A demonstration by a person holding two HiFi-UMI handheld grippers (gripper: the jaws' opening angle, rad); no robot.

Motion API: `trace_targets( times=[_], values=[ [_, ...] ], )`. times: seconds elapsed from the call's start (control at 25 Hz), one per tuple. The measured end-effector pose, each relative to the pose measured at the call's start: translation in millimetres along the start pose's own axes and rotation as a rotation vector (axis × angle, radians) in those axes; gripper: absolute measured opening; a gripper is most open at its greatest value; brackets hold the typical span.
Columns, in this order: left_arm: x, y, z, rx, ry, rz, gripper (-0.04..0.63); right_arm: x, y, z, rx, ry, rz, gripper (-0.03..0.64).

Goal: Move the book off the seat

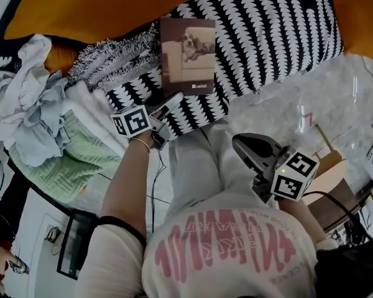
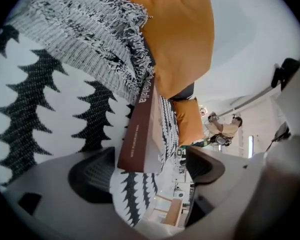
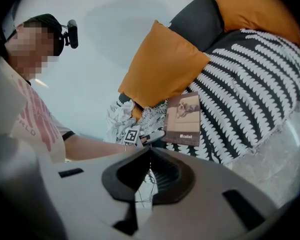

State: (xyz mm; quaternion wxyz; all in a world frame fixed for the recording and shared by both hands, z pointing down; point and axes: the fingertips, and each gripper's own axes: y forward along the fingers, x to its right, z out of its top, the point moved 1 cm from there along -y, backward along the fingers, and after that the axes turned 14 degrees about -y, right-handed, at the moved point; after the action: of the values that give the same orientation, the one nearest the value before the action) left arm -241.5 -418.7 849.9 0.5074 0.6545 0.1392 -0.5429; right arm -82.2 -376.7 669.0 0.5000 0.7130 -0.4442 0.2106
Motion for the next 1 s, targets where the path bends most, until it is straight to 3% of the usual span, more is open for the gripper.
trace_targets(
  times=[0.2,0.24,0.32,0.36,0.52,0.64,0.88,1.0],
  values=[
    [7.4,4.8,5.0,-0.031,-0.065,-0.074,0.447,1.5,-3.6,2.1,-0.035,0.022,-0.016,0.011],
    [10.2,7.1,8.8,-0.031,-0.077,-0.108,0.407,2.5,-2.2,2.3,-0.036,0.015,-0.026,0.011],
    [22.3,15.9,16.1,-0.024,-0.077,-0.181,0.214,2.9,1.1,3.0,-0.035,-0.002,-0.043,0.011],
    [29.5,21.0,17.1,-0.021,-0.069,-0.197,0.160,0.4,2.1,2.9,-0.033,-0.001,-0.046,0.011],
    [47.3,33.5,13.2,-0.018,-0.066,-0.152,0.159,-16.2,5.2,-2.1,-0.006,0.030,-0.022,0.011],
    [58.9,41.2,14.8,0.015,-0.076,-0.173,0.158,-11.9,2.0,-6.2,0.026,0.017,-0.014,0.011],
    [63.9,25.8,4.0,-0.024,0.016,-0.161,0.158,-19.6,0.5,-17.8,0.083,-0.003,-0.022,0.011],
    [69.7,14.0,1.6,-0.014,0.016,-0.156,0.156,-27.5,-0.4,-13.5,0.095,-0.013,-0.005,0.011]
  ],
)
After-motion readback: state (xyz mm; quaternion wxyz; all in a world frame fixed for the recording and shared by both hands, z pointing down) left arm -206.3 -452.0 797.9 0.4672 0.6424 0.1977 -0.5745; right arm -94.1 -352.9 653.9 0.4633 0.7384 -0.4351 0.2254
